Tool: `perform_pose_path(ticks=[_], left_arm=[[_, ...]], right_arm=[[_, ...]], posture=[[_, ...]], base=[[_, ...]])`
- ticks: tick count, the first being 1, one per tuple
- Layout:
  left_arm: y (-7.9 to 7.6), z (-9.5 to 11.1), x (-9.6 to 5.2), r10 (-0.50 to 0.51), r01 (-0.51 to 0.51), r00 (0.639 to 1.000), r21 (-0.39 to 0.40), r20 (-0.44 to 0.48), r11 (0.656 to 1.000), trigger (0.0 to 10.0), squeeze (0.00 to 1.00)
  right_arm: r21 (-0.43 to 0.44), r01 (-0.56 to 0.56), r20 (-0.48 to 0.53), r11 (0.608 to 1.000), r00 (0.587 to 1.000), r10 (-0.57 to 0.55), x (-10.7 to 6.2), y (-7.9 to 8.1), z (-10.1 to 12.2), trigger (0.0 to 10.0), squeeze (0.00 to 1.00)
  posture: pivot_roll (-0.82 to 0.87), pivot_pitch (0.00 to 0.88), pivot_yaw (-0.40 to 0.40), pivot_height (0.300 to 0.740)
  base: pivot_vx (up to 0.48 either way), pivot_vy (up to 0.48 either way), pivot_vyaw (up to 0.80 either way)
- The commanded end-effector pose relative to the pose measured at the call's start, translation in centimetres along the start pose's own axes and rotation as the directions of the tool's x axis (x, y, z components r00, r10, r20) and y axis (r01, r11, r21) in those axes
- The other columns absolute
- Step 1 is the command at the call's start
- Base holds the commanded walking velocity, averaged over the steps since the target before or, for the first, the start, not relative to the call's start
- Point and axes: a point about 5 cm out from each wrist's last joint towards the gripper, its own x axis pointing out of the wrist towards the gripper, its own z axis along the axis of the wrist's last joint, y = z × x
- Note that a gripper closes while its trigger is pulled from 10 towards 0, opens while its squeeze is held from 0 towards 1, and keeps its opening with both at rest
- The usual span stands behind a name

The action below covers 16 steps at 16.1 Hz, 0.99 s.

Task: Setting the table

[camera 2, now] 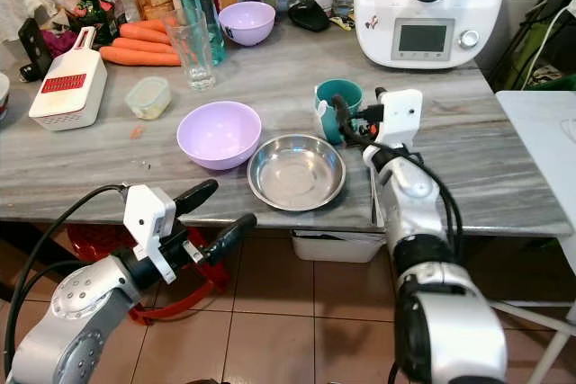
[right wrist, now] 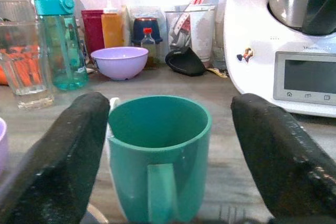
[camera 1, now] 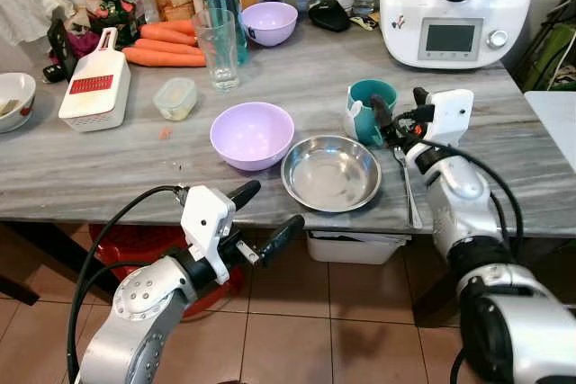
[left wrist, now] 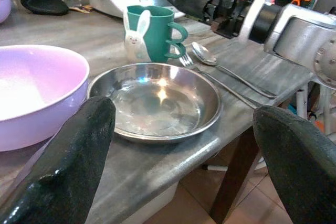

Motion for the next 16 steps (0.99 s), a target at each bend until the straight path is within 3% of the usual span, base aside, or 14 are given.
perform_pose_path(ticks=[1,4,9,16], left_arm=[[0.2,0.1,0.2,0.016,-0.016,1.0,0.016,0.009,1.0,10.0,0.0],[0.7,0.3,0.8,0.056,-0.058,0.998,0.035,0.041,0.998,10.0,0.0],[1.4,0.5,1.9,0.122,-0.127,0.988,0.055,0.09,0.99,10.0,0.0],[2.8,0.3,3.4,0.267,-0.277,0.954,0.059,0.134,0.959,10.0,0.0]], right_arm=[[0.001,0.038,0.051,0.999,0.998,-0.038,-0.3,-0.3,0.7,10.0,1.0],[-0.023,0.085,0.08,0.996,0.993,-0.083,-1.1,-0.7,1.1,10.0,1.0],[-0.066,0.143,0.067,0.987,0.988,-0.139,-4.4,-0.9,0.7,10.0,1.0],[-0.073,0.19,-0.003,0.979,0.982,-0.191,-8.6,1.4,0.4,10.0,1.0]], posture=[[0.07,0.081,0.029,0.74],[0.06,0.067,0.022,0.74],[0.02,0.029,0.004,0.74],[-0.03,0.0,-0.007,0.74]], base=[[0.0,0.0,0.0],[0.0,0.0,0.0],[0.0,0.0,0.0],[0.0,0.0,0.0]])
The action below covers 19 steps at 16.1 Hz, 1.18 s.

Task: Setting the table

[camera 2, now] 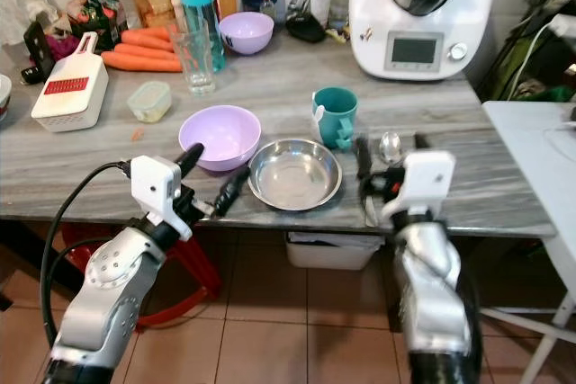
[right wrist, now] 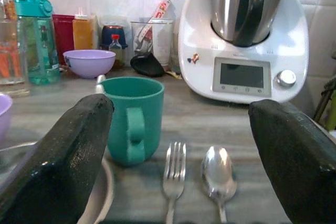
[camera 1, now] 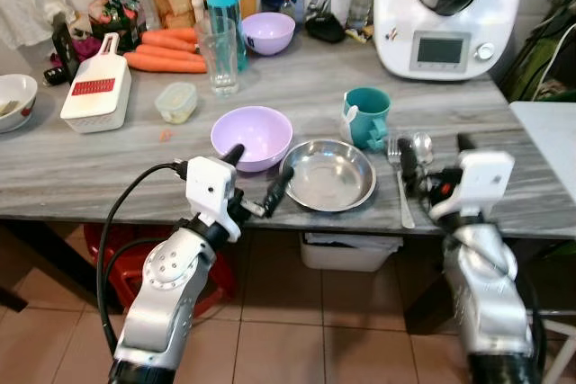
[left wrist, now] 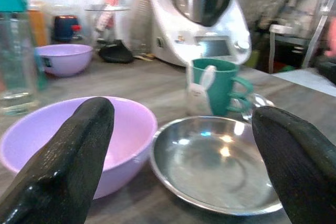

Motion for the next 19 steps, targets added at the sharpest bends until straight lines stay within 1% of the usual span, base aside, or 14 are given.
perform_pose_path(ticks=[1,3,5,7,10,16,19], left_arm=[[0.3,-0.1,0.1,0.031,-0.031,0.999,0.022,-0.006,0.999,10.0,0.0],[0.6,-0.6,0.2,0.087,-0.087,0.996,0.017,-0.026,0.996,10.0,0.0],[0.6,-0.7,0.4,0.1,-0.099,0.995,0.012,-0.026,0.995,10.0,0.0],[0.7,-0.9,0.7,0.133,-0.133,0.991,0.027,-0.022,0.991,10.0,0.0],[1.4,-1.0,0.9,0.201,-0.199,0.979,0.055,-0.029,0.978,10.0,0.0],[1.2,-1.3,1.6,0.226,-0.224,0.974,0.064,-0.023,0.973,10.0,0.0],[1.3,-1.4,1.9,0.244,-0.242,0.97,0.075,-0.016,0.967,10.0,0.0]], right_arm=[[-0.012,0.007,0.012,1.0,1.0,-0.007,-0.1,0.3,0.7,10.0,1.0],[-0.001,0.022,-0.004,1.0,1.0,-0.022,-0.4,0.5,0.6,10.0,1.0],[-0.001,0.038,-0.005,0.999,0.999,-0.038,-0.5,0.4,0.9,10.0,1.0],[-0.007,0.049,-0.015,0.999,0.999,-0.049,-0.8,0.3,1.3,10.0,1.0],[-0.009,0.071,-0.031,0.997,0.997,-0.071,-1.3,0.1,1.5,10.0,1.0],[-0.01,0.093,-0.051,0.996,0.994,-0.093,-2.0,0.3,1.6,10.0,1.0],[-0.012,0.107,-0.059,0.994,0.992,-0.107,-2.2,0.1,1.7,10.0,1.0]], posture=[[-0.03,0.0,-0.01,0.74],[-0.04,0.0,-0.012,0.74],[-0.04,0.0,-0.016,0.74],[-0.05,0.0,-0.017,0.74],[-0.05,0.0,-0.017,0.74],[-0.08,0.0,-0.017,0.74],[-0.08,0.0,-0.013,0.74]], base=[[0.0,0.0,0.0],[0.0,0.0,0.0],[0.0,0.0,0.0],[0.0,0.0,0.0],[0.0,0.0,0.0],[0.0,0.0,0.0],[0.0,0.0,0.0]])
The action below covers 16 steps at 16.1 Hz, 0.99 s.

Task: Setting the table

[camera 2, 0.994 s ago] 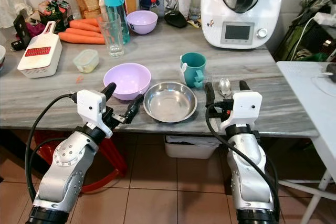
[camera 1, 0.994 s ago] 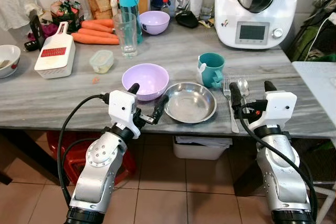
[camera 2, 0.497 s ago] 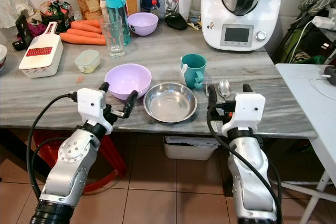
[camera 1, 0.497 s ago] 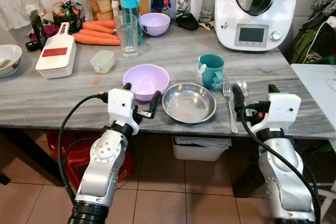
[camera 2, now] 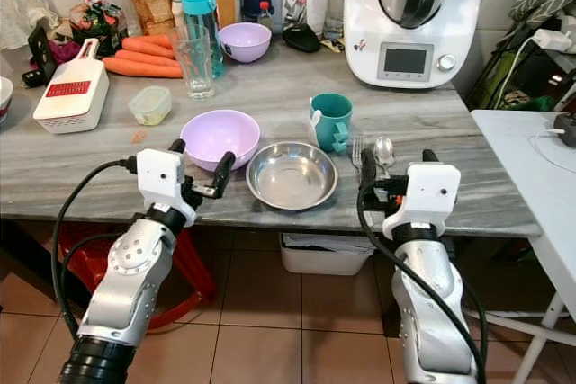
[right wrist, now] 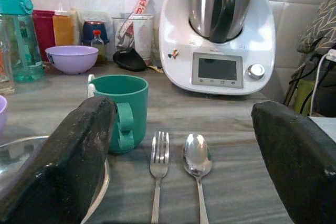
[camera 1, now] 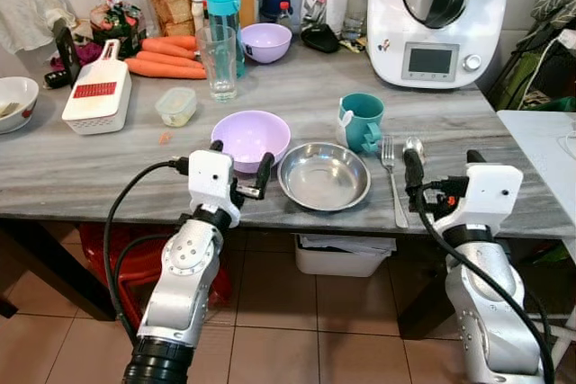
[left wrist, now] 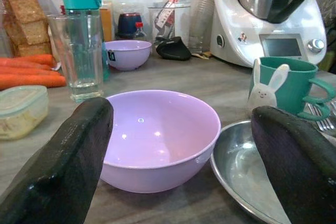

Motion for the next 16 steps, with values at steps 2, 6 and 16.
perform_pose_path(ticks=[2,6,16], left_arm=[[0.08,0.19,0.4,0.011,-0.011,1.0,0.016,0.011,1.0,10.0,0.0],[0.15,0.11,0.66,0.026,-0.026,1.0,0.02,0.014,0.999,10.0,0.0],[0.81,-0.54,0.44,0.081,-0.081,0.997,0.045,0.002,0.996,10.0,0.0]], right_arm=[[-0.004,0.015,0.009,1.0,1.0,-0.015,-0.03,-0.12,0.37,10.0,1.0],[-0.004,0.021,0.014,1.0,1.0,-0.021,0.03,-0.02,0.67,10.0,1.0],[-0.028,-0.001,0.011,1.0,1.0,0.002,0.09,0.2,0.76,10.0,0.0]], posture=[[-0.08,0.0,-0.009,0.74],[-0.09,0.0,-0.01,0.74],[-0.09,0.0,-0.021,0.74]], base=[[0.0,0.0,0.0],[0.0,0.0,0.0],[0.0,0.0,0.0]])
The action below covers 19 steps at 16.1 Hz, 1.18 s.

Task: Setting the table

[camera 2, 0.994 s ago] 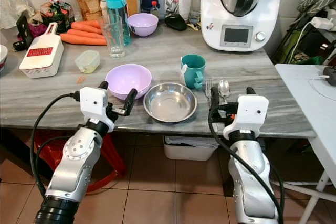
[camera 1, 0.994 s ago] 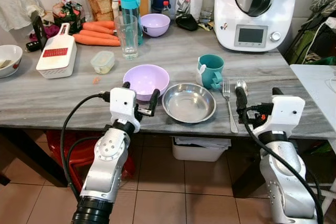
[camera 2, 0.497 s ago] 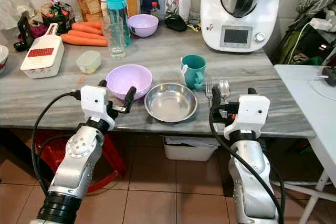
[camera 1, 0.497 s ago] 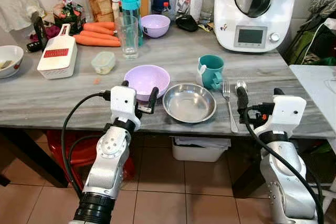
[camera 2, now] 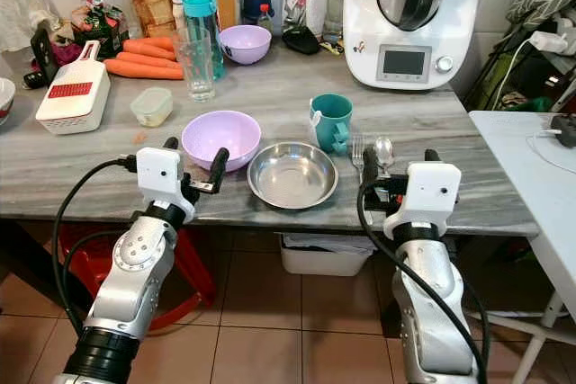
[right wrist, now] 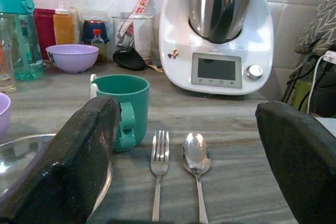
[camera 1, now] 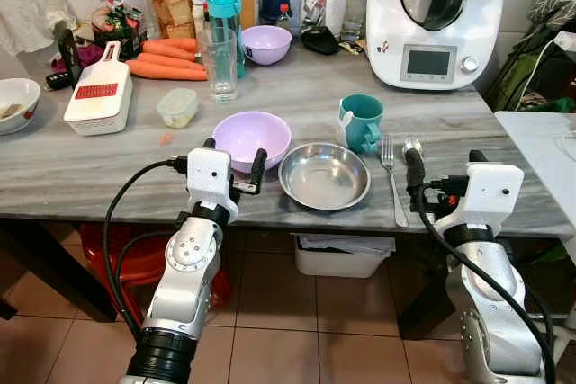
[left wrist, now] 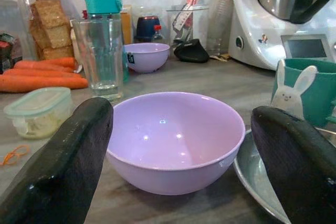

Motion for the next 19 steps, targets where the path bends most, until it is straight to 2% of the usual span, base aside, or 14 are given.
perform_pose_path(ticks=[1,10,19], left_arm=[[0.3,-0.2,-0.1,0.01,-0.01,1.0,0.015,-0.004,1.0,10.0,0.0],[0.1,-0.5,-0.2,0.017,-0.017,1.0,-0.006,-0.015,1.0,10.0,0.0],[0.2,-0.9,-0.5,-0.013,0.009,0.999,-0.07,-0.049,0.997,10.0,0.0]], right_arm=[[-0.012,-0.015,0.015,1.0,1.0,0.015,0.0,0.2,0.5,10.0,0.0],[-0.017,-0.046,0.005,0.999,0.999,0.046,0.0,0.8,0.4,10.0,0.0],[-0.013,-0.152,0.024,0.988,0.988,0.153,-0.3,2.3,0.7,10.0,0.0]], posture=[[-0.09,0.0,-0.023,0.74],[-0.09,0.0,-0.025,0.74],[-0.09,0.0,-0.025,0.74]], base=[[0.0,0.0,0.0],[0.0,0.0,0.78],[0.0,0.0,0.8]])
